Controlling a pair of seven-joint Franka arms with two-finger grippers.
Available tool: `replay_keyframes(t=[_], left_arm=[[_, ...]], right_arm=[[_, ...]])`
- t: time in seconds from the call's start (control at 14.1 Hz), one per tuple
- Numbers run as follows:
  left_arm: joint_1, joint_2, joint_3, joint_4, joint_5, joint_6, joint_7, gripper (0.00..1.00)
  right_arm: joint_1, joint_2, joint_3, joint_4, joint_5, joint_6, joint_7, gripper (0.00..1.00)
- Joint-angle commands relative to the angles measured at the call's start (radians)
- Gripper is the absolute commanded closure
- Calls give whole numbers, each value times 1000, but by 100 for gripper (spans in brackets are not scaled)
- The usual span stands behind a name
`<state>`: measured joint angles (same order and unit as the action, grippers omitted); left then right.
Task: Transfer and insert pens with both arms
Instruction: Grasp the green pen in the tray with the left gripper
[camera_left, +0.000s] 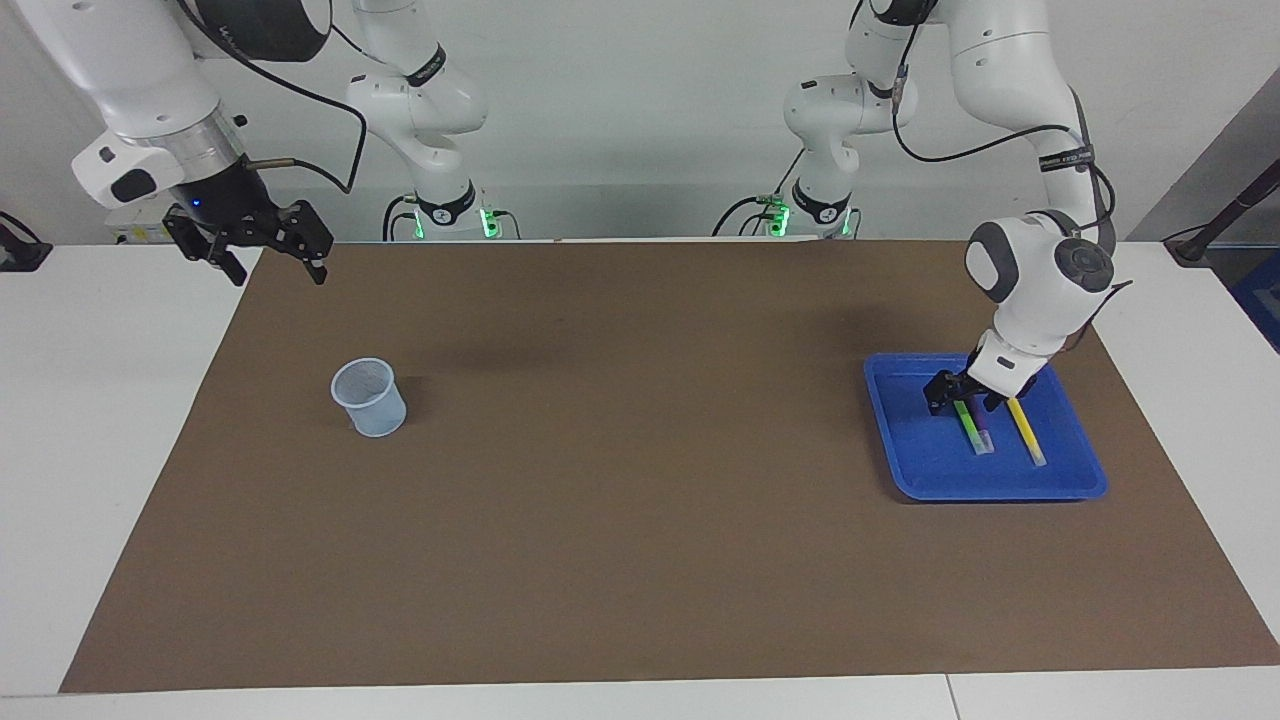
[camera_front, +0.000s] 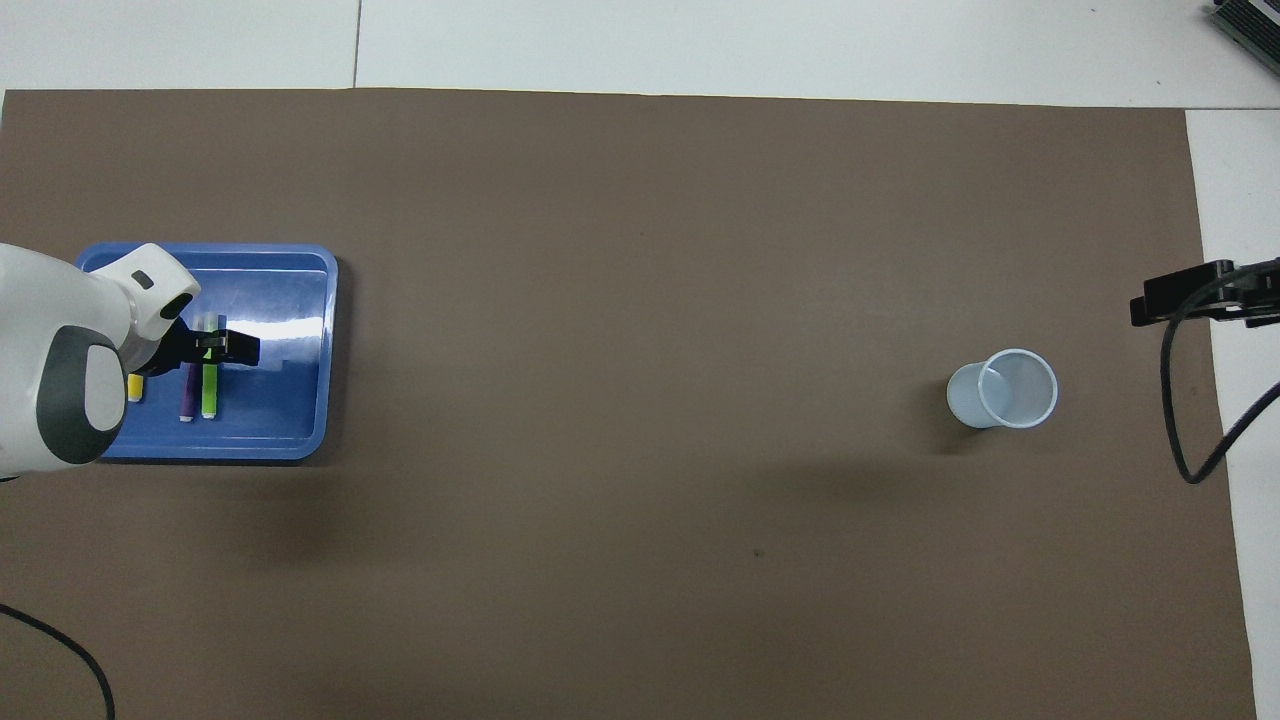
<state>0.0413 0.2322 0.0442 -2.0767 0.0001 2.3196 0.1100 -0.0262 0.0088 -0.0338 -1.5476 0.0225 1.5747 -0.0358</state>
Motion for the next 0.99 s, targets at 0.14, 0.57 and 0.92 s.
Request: replay_keyframes(t=[0.14,0.57,0.92], left_arm=[[2,30,3,0,-5,40,5,0],[-9,38,3,-2,-5,43,-87,0],[-14,38,3,-8,-5,44,-90,0]], right_arm=[[6,-27,12,-35,11,-18,-71,0],[60,-32,14,-46,134,-36,-65,0],[66,-46,14,-72,270,-28,28,0]])
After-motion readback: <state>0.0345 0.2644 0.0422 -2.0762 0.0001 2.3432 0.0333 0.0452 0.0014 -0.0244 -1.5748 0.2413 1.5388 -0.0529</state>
